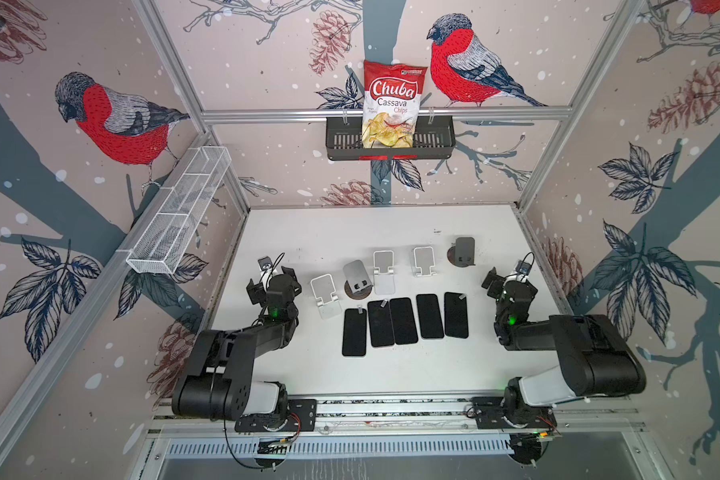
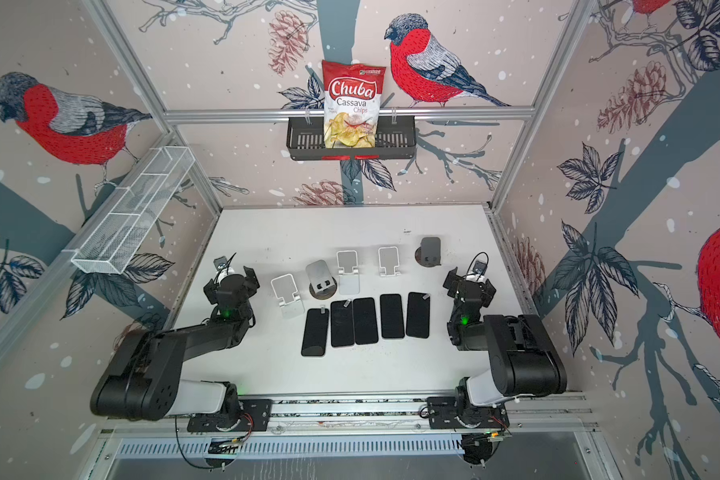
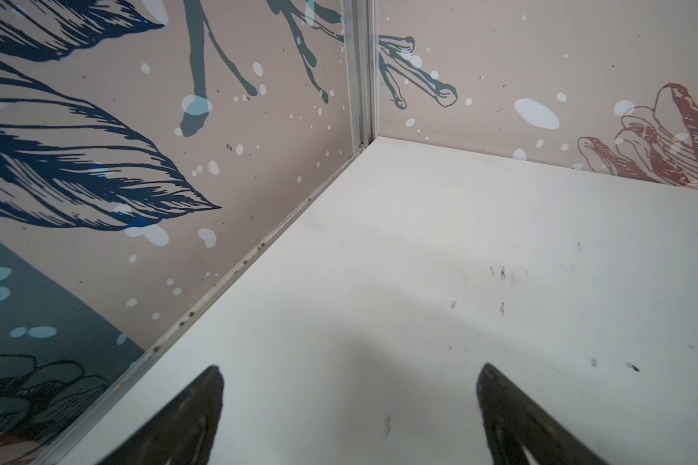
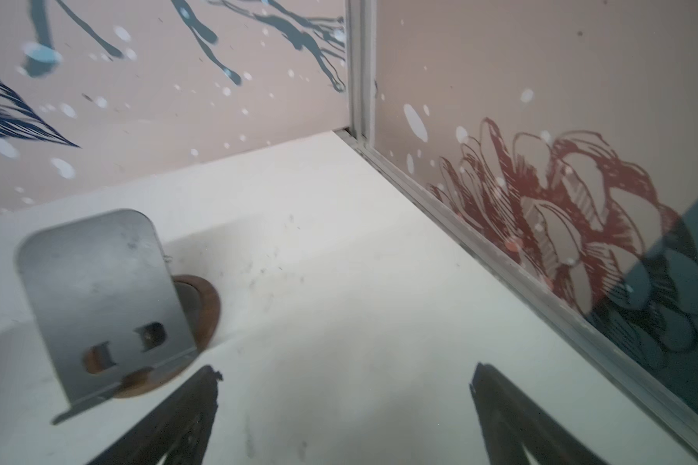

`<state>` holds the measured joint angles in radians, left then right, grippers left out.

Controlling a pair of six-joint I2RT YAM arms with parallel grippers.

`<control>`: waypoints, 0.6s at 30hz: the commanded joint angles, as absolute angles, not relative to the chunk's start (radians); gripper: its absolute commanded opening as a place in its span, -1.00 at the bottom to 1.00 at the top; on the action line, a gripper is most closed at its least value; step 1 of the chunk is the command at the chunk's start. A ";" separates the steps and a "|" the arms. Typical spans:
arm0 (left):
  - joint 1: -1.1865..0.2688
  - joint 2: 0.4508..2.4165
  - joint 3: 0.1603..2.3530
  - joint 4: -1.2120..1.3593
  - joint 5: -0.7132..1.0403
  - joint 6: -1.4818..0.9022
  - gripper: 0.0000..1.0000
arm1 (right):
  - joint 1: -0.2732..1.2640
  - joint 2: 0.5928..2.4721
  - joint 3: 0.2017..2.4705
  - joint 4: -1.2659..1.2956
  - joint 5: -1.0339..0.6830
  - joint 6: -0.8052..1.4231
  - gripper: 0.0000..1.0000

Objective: Remove the phone from the phone stand

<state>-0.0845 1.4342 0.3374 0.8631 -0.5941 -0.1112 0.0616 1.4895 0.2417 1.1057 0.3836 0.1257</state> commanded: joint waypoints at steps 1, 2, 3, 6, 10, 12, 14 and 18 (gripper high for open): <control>-0.065 1.472 0.343 1.046 -0.485 -0.094 0.93 | 0.055 1.489 0.243 1.176 0.332 0.107 0.99; -0.063 1.490 0.350 1.033 -0.470 -0.094 0.93 | 0.055 1.491 0.241 1.186 0.333 0.106 0.99; -0.063 1.519 0.361 1.052 -0.469 -0.090 0.93 | 0.055 1.492 0.241 1.182 0.331 0.107 0.99; -0.063 1.517 0.360 1.046 -0.432 -0.082 0.93 | 0.054 1.489 0.242 1.179 0.330 0.106 0.99; -0.063 1.527 0.215 1.306 -0.381 -0.068 0.97 | 0.054 1.491 0.241 1.181 0.330 0.107 0.99; -0.064 1.573 0.159 1.470 -0.369 -0.041 0.99 | 0.054 1.490 0.241 1.181 0.330 0.107 0.99; -0.063 1.536 0.176 1.372 -0.375 -0.062 0.98 | 0.054 1.489 0.241 1.181 0.330 0.107 0.99; -0.077 1.560 0.214 1.347 -0.407 -0.049 0.99 | 0.054 1.489 0.240 1.181 0.330 0.108 0.98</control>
<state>-0.0692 1.5585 0.2016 1.2846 -0.3939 -0.0677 0.0532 1.4895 0.2413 1.1496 0.3332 0.1081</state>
